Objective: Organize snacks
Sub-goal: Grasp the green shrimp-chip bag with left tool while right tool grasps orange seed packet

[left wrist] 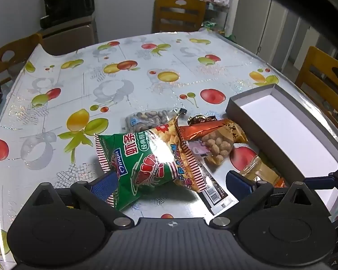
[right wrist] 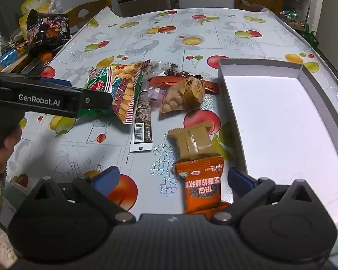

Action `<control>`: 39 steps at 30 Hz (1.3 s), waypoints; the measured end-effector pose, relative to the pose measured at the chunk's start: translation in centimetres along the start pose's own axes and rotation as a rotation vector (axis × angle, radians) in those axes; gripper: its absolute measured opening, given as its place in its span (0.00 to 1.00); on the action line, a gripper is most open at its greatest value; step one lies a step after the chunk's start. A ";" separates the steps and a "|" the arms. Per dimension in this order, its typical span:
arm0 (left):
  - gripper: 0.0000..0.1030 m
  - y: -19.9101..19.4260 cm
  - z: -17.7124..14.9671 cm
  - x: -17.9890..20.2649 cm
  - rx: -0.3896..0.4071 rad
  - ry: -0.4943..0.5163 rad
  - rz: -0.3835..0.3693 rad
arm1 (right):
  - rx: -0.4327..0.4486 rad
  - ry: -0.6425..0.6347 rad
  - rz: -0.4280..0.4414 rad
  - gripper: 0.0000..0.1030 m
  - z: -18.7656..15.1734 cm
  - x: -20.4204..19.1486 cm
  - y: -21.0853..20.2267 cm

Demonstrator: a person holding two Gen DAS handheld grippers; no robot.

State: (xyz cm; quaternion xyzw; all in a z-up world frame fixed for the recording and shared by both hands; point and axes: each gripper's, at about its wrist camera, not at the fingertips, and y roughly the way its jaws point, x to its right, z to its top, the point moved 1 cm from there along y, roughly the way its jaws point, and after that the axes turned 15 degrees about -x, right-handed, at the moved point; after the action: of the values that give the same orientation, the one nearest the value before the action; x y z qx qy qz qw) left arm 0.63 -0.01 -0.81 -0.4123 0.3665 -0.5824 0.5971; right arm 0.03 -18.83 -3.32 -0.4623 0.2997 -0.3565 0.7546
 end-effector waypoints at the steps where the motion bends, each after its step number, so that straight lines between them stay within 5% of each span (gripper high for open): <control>1: 1.00 0.1 -0.1 0.1 0.000 -0.002 0.003 | 0.000 0.000 0.000 1.00 0.0 0.0 0.0; 39: 1.00 -0.2 -0.2 -0.1 -0.001 0.002 0.003 | -0.022 -0.014 -0.006 1.00 -0.2 0.0 0.7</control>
State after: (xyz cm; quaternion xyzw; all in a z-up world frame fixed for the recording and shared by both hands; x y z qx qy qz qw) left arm 0.34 0.04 -0.73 -0.4115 0.3681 -0.5815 0.5975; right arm 0.02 -18.70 -4.04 -0.4741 0.2969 -0.3521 0.7504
